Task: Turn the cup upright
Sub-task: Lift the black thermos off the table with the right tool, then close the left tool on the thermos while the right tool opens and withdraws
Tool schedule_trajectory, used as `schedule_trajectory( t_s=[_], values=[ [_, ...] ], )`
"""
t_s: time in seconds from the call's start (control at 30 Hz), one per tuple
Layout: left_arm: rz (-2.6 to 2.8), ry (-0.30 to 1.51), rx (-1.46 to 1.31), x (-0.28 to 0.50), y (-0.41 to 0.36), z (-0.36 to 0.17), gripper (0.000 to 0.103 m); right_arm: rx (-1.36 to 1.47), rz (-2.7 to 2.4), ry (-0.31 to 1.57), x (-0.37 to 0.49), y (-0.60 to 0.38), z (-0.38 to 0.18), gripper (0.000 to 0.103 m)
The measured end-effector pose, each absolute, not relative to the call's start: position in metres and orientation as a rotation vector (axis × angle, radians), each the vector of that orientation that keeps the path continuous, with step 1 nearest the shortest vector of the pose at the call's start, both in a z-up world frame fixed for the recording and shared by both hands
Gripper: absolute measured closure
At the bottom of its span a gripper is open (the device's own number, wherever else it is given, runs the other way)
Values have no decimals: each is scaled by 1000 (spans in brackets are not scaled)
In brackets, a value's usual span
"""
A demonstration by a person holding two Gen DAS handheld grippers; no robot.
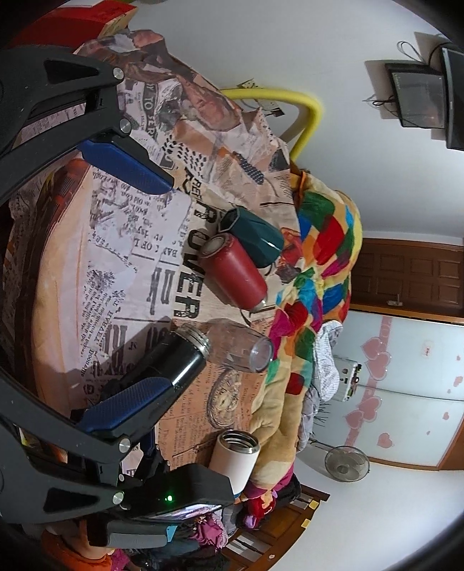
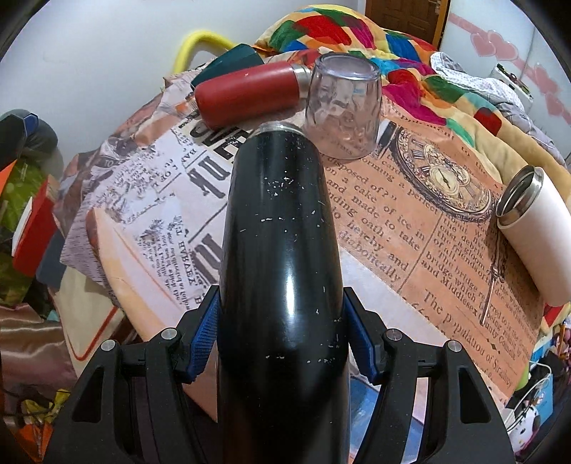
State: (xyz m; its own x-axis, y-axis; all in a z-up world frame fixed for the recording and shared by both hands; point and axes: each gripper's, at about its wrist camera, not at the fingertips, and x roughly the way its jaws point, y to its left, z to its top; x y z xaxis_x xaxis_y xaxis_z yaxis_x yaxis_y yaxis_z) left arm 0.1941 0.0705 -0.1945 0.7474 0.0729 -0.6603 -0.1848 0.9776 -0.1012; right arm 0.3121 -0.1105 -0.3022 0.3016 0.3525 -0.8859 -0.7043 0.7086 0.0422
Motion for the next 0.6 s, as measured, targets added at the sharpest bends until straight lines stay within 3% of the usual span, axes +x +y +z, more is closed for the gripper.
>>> schedule_trajectory(
  t_s=[0.23,0.5,0.6],
  values=[
    [139,766,-180,200,71,-206,0,-405,726,1063,312,-109,-308,41],
    [61,862,-275,215,65,-220,1,-378,755,987,294,-125,-273,41],
    [16,927,-339,224,62,-233,7,-354,742,945,285,-140,-257,40]
  ],
)
